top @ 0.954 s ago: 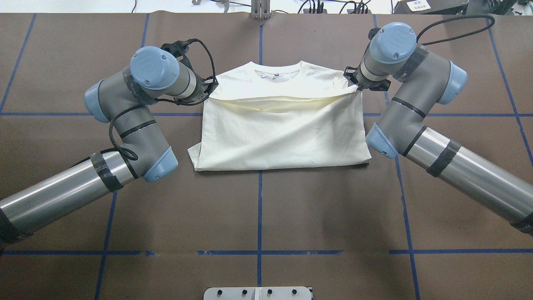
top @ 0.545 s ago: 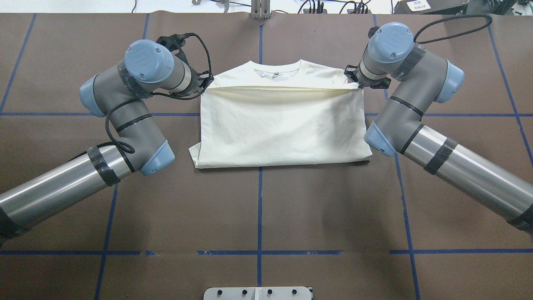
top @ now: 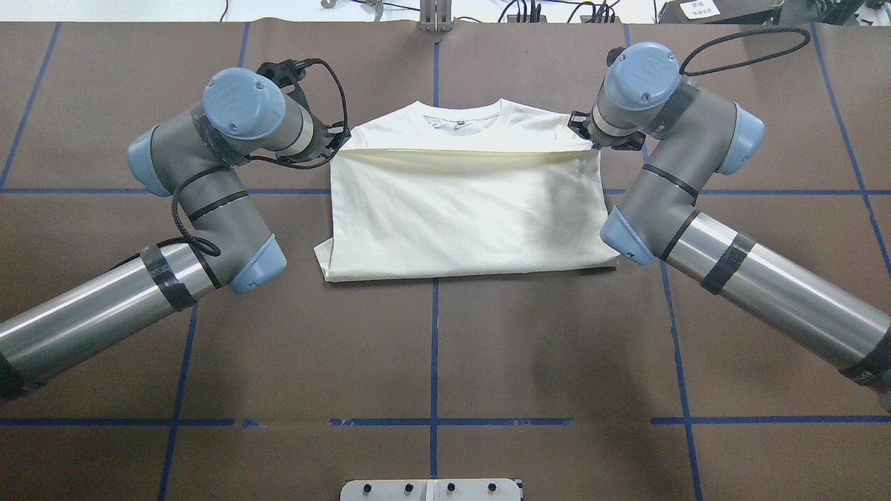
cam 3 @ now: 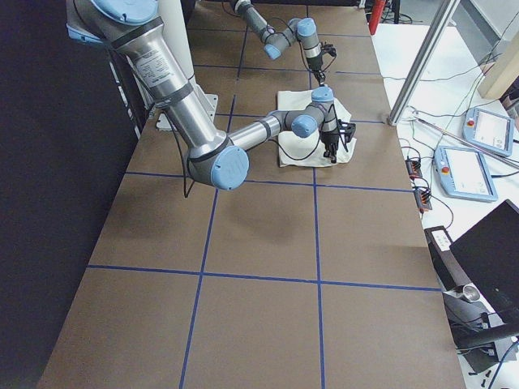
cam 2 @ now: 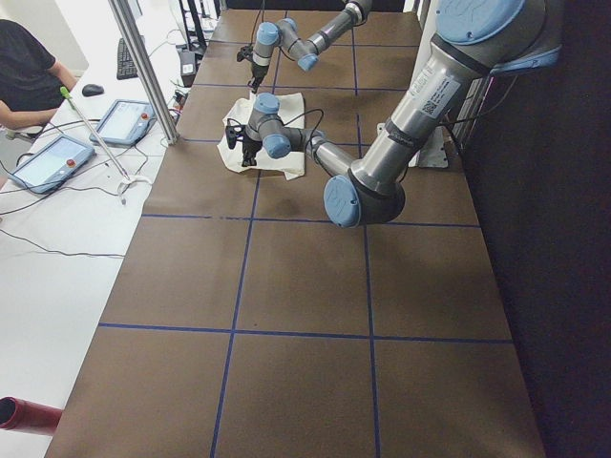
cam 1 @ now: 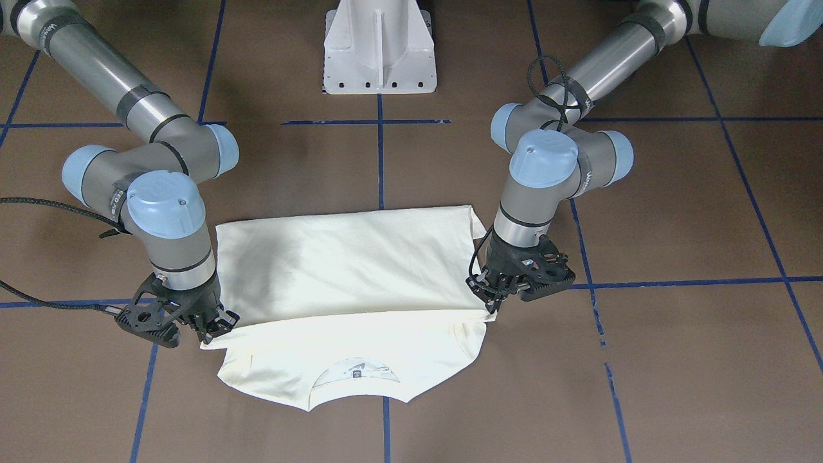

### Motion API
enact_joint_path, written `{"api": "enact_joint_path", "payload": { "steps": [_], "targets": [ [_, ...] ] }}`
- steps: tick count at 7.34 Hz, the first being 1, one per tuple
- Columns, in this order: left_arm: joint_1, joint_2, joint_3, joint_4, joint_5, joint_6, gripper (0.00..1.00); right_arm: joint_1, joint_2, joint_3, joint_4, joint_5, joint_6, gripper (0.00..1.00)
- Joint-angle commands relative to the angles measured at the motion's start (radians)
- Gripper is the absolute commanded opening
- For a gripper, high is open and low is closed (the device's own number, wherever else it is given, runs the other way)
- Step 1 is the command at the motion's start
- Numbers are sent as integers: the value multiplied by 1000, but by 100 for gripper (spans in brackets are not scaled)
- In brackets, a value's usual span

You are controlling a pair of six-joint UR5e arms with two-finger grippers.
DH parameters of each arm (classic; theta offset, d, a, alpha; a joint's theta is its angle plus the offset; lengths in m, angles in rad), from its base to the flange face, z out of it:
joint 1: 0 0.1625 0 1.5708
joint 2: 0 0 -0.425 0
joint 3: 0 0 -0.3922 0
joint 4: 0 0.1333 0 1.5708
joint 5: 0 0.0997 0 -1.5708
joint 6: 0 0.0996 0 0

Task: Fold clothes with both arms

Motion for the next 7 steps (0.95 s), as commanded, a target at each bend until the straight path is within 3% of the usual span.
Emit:
{"api": "enact_joint_path", "payload": {
  "steps": [1,2,4,5,7],
  "targets": [
    [-4,11,1,-2,-3,9,60,-4,14,-8,0,-16,1,17],
    [-4,25,-4,-5,-3,9,62,-4,29,-8,0,-16,8,35],
    [-4,37,-16,-10,-4,8,63,7,25,23,3,8,12,42],
    [-7,40,-43,-10,-4,7,63,4,-21,111,-14,37,24,47],
    [-6,56,-76,-10,-4,1,64,-74,-252,379,-14,68,138,54]
  ]
}}
